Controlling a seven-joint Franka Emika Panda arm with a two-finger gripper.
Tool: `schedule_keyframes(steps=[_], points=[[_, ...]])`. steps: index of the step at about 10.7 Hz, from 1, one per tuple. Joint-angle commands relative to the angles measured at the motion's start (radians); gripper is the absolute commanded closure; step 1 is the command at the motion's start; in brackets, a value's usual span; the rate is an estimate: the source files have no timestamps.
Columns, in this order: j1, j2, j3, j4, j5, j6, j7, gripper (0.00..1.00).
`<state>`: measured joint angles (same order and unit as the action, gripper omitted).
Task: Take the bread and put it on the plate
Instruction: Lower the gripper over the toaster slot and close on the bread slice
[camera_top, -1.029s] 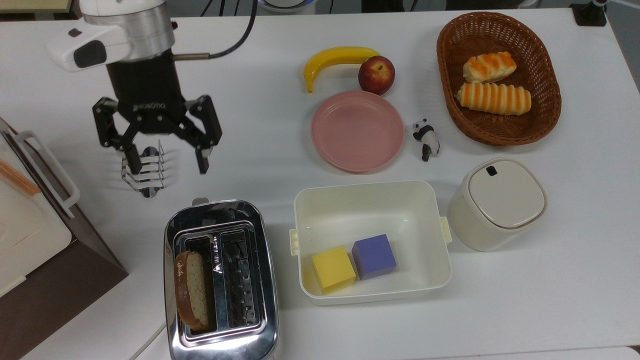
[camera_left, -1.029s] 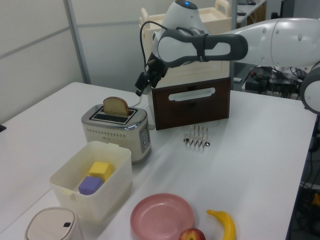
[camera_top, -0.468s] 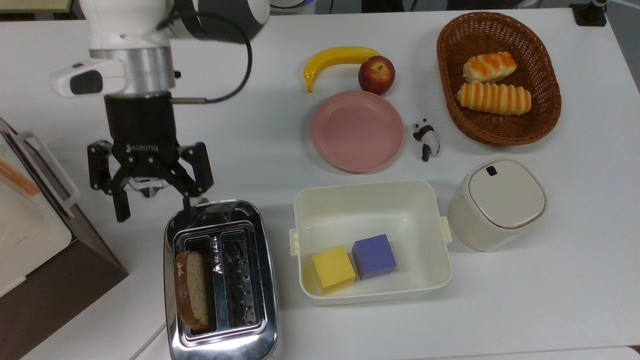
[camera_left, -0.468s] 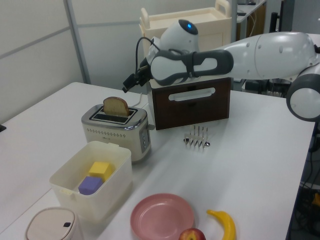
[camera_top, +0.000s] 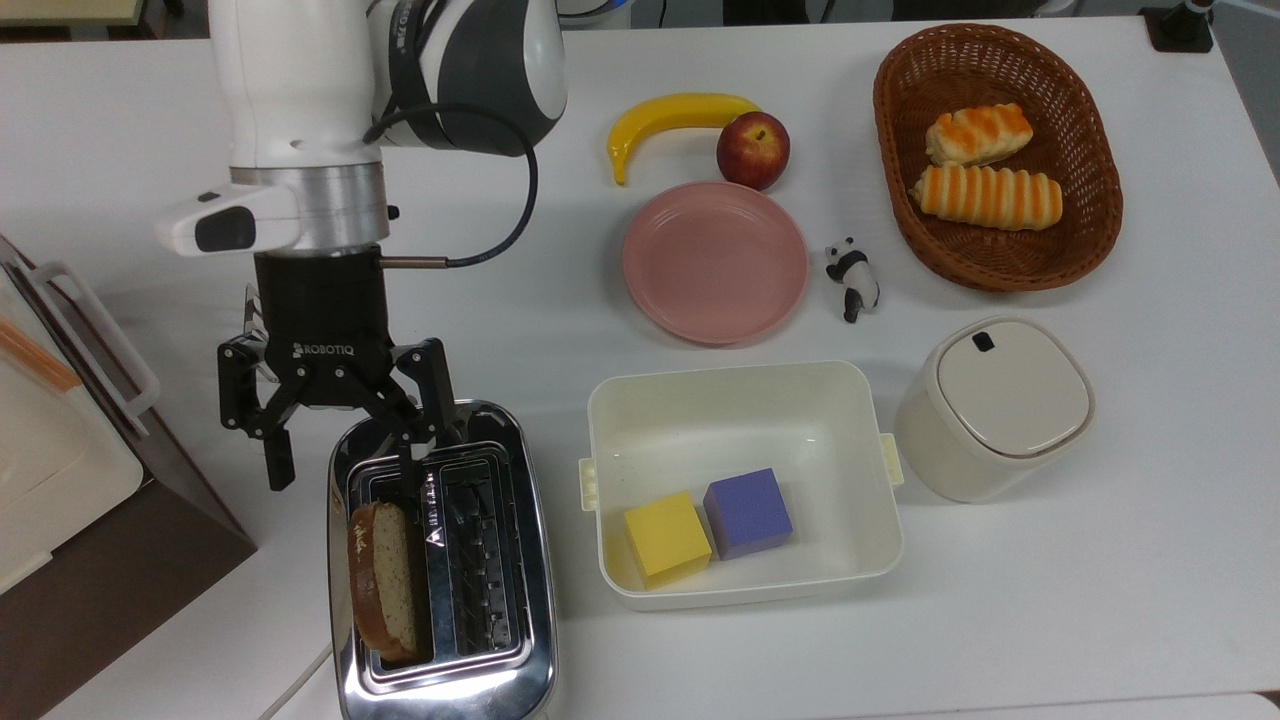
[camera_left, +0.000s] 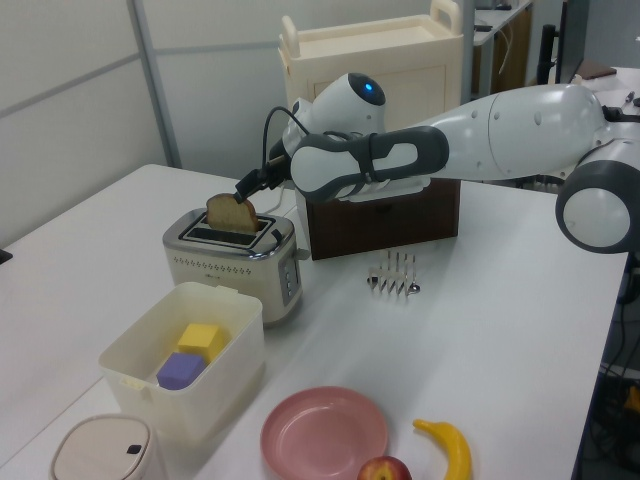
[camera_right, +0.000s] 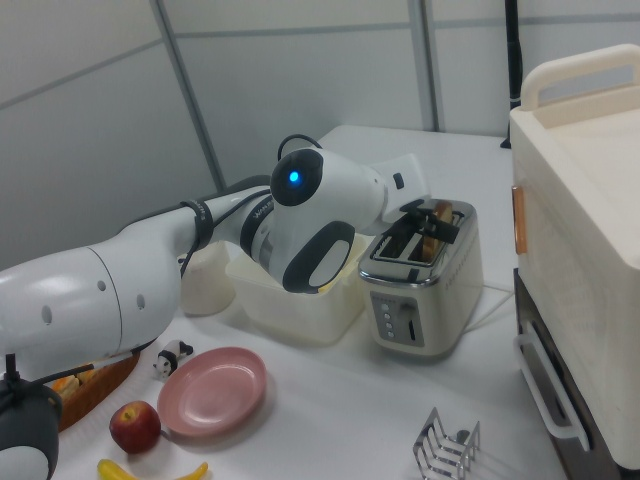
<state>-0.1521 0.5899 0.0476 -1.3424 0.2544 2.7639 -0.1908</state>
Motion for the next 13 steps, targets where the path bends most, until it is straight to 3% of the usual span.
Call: schedule_keyframes(steps=[1,3,5,8,10,12,13], points=[[0.016,0.010,-0.002,-0.012,0.006,0.026,-0.016,0.10],[0.017,0.017,-0.002,-0.009,0.006,0.026,-0.018,0.28],[0.017,0.018,0.000,-0.009,0.006,0.026,-0.018,0.59],[0.017,0.016,0.000,-0.009,0.006,0.026,-0.018,0.86],[0.016,0.016,0.000,-0.009,0.006,0.026,-0.018,0.88],[0.014,0.014,0.000,-0.006,0.006,0.026,-0.018,1.00],[0.014,0.013,0.000,-0.006,0.006,0.028,-0.018,1.00]])
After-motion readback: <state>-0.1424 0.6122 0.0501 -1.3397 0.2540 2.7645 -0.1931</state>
